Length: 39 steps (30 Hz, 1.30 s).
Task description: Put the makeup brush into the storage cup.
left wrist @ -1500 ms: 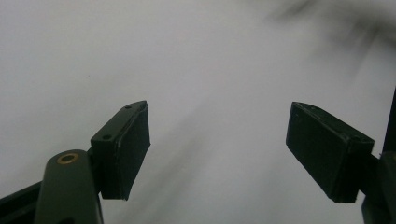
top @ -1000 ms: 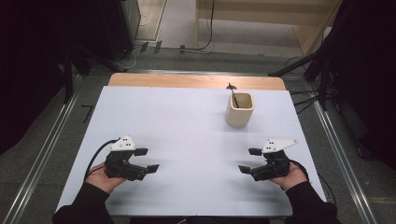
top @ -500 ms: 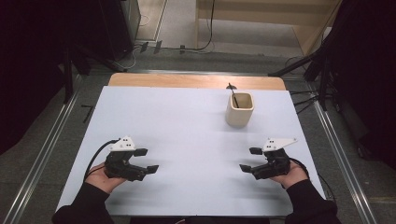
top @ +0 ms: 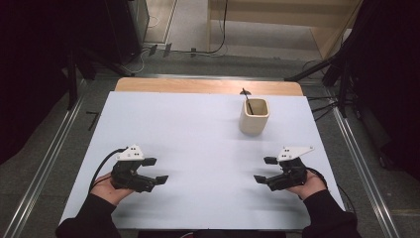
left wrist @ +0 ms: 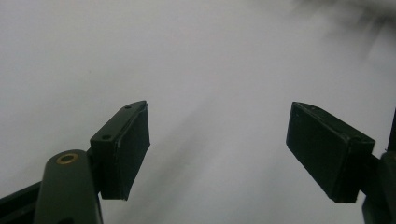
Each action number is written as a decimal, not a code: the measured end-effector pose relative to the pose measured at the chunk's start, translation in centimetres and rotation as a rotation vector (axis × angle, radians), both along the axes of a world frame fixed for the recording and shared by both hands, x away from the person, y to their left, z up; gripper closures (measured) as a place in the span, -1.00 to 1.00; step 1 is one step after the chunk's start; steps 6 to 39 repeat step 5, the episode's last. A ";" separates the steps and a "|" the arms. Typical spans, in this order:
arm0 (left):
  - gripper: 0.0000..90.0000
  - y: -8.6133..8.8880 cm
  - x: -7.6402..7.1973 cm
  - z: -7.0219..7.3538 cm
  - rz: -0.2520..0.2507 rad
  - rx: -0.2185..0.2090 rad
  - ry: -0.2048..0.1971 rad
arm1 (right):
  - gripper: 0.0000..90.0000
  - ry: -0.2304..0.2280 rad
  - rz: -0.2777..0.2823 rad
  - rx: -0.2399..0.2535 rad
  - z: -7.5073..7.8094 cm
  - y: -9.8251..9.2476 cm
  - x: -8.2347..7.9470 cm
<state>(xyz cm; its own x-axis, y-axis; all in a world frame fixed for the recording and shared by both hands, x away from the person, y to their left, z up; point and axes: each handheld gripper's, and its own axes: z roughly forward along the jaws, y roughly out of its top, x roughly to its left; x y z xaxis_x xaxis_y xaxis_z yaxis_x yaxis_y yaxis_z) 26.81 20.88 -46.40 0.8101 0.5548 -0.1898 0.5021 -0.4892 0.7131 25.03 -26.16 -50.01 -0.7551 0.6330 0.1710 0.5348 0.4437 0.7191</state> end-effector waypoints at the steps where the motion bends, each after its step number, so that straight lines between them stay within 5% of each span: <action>1: -0.51 0.0 0.0 0.0 -0.001 0.000 0.000 | -0.55 0.001 -0.004 -0.001 0.0 0.0 0.0; 39: -0.51 -0.1 0.1 0.0 -0.004 0.003 -0.001 | -0.55 0.004 0.004 -0.003 -0.1 -0.1 -0.1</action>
